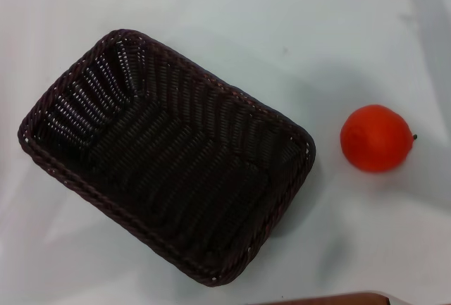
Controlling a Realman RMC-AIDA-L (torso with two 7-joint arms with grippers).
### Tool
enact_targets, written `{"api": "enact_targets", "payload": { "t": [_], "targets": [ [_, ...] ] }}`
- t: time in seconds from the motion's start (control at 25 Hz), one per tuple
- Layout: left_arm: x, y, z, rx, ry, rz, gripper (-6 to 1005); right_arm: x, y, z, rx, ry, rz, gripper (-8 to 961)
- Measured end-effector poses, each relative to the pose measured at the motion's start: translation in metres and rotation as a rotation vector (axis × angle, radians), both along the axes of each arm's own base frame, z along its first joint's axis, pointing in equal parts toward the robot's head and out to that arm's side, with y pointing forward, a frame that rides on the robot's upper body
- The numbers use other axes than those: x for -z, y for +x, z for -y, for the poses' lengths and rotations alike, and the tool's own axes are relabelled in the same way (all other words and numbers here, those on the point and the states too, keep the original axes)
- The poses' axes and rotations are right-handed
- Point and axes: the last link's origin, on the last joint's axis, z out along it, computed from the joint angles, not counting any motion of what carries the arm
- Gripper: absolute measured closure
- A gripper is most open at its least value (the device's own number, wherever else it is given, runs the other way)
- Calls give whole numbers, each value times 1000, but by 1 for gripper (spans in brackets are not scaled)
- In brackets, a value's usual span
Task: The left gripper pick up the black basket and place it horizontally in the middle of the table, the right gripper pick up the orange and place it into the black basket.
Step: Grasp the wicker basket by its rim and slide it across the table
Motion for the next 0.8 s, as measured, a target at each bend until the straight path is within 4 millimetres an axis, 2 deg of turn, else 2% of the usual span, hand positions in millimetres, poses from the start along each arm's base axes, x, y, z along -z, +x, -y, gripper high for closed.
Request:
{"api": "enact_targets", "payload": {
  "t": [0.36, 0.56, 0.72, 0.8],
  "targets": [
    [1, -1, 0, -34, 35, -54, 345, 1, 5, 5, 120, 64, 220, 202],
    [2, -1, 1, -50, 49, -95, 351, 5, 11, 8, 161, 49, 243, 207],
    [-4, -2, -5, 18, -112, -39, 355, 6, 15, 9, 180, 35, 236, 211],
    [-13, -2, -13, 52, -257, -40, 357, 8, 16, 10, 185, 28, 232, 214]
  ]
}}
